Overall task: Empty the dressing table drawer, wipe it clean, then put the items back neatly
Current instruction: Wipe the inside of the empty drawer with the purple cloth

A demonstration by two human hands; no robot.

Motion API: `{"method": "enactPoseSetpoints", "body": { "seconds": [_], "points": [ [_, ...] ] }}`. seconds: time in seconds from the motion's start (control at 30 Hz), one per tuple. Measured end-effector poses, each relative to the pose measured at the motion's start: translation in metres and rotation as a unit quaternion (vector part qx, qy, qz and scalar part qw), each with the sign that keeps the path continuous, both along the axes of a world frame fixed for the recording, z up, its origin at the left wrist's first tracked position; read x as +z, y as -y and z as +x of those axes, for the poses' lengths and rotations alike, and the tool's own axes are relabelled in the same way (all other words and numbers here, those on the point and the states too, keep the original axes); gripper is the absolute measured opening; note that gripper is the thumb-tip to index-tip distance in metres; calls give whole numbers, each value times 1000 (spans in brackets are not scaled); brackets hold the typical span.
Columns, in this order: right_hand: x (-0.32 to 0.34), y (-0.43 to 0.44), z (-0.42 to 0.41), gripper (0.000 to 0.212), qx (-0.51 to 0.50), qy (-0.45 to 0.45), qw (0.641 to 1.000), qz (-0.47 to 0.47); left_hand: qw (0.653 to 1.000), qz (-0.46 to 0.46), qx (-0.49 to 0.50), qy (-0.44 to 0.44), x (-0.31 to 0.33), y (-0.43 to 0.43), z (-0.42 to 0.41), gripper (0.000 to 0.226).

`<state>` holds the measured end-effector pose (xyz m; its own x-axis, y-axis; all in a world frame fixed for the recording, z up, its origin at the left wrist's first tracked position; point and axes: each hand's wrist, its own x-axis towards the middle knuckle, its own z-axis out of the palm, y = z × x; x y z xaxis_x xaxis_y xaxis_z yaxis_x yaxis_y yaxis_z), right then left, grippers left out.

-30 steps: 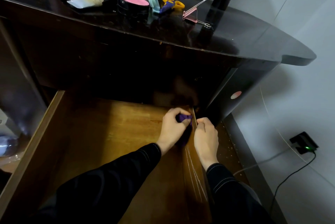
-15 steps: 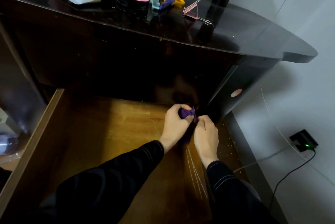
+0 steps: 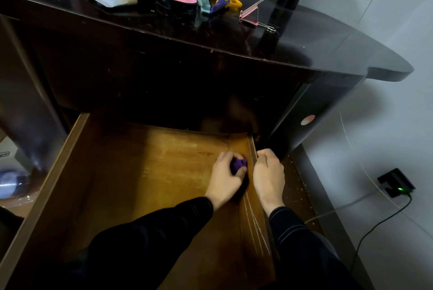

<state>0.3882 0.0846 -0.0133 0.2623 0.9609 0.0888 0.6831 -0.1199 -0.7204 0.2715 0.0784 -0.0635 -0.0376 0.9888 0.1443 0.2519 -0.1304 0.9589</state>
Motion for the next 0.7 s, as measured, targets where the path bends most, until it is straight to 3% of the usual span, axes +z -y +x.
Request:
{"method": "enactPoseSetpoints", "body": {
  "seconds": [0.07, 0.17, 0.23, 0.3, 0.37, 0.47, 0.6, 0.7],
  "points": [
    [0, 1, 0, 27, 1, -1, 1000, -2, 997, -25, -51, -57, -20, 16, -3, 35],
    [0, 2, 1, 28, 2, -3, 1000, 0, 970, 23, -73, -232, -40, 24, -10, 62],
    [0, 2, 0, 27, 3, -3, 1000, 0, 941, 43, -50, -333, -41, 20, -14, 67],
    [0, 2, 0, 26, 4, -3, 1000, -1, 926, 42, -49, -371, -39, 15, -16, 63],
    [0, 1, 0, 28, 1, -2, 1000, 2, 942, 22, -59, -329, -34, 11, -17, 55],
    [-2, 1, 0, 28, -1, 0, 1000, 3, 991, -49, -18, -122, -19, 2, -20, 37],
    [-6, -1, 2, 27, -2, -1, 1000, 4, 988, -71, 42, 128, 0, -7, -15, 37],
    [-7, -1, 3, 26, -2, -2, 1000, 9, 989, -73, 11, 128, -7, 3, -9, 40]
  ]
}}
